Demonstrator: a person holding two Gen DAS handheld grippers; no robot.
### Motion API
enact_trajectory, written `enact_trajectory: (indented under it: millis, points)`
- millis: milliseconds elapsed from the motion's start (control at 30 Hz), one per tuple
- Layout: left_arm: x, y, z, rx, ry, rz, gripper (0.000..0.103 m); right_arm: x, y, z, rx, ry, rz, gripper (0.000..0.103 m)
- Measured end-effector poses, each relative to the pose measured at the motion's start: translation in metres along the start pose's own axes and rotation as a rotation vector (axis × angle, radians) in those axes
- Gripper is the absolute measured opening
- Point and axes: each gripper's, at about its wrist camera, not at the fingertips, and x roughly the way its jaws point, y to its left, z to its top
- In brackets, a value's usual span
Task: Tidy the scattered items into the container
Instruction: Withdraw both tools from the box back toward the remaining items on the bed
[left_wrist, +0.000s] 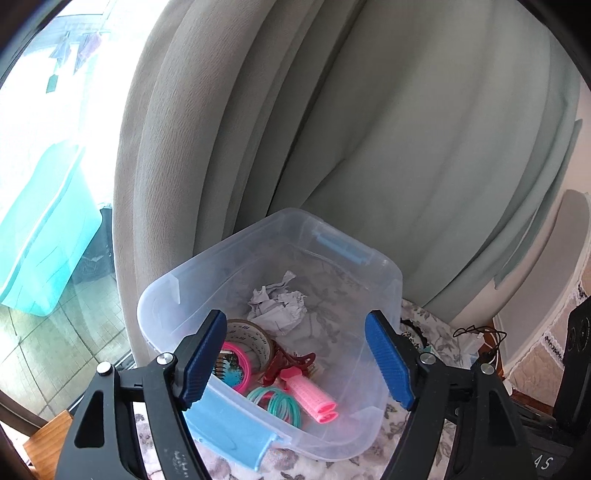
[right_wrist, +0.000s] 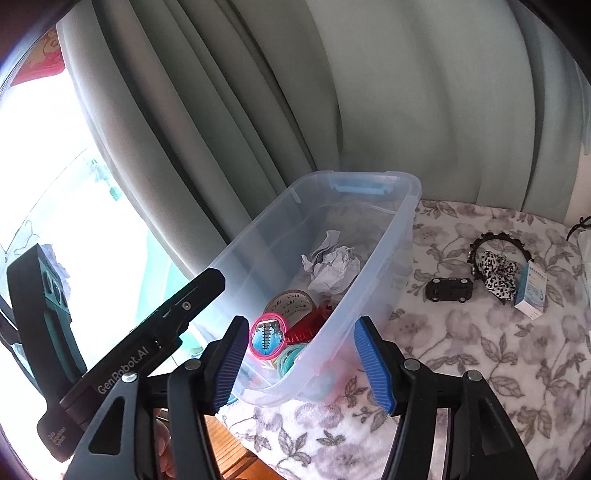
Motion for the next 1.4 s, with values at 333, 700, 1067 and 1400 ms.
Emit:
enact_trajectory:
  millis: [333,700,1067,1400]
  points:
    - [-0.043,-0.061,-0.007,0.137,-0.046,-0.065,0.079,-0.076,-0.028,-0.009,0.089,-0.146,-0.014,0.066]
    - [-0.059,-0.109,-0.02,0.242,-0.036,-0.116,0.079,-0.124,-0.05,-0.025,0.125,-0.22,-0.101,0.067]
    - [-0.048,-0.132,-0.033,0.298,0.005,-0.121,0.079,-0.136,-0.076,-0.032,0.172,-0.223,-0.161,0.067]
    - [-0.017,-0.148,-0.054,0.34,0.087,-0.106,0.079,-0.128,-0.119,-0.047,0.265,-0.188,-0.19,0.067]
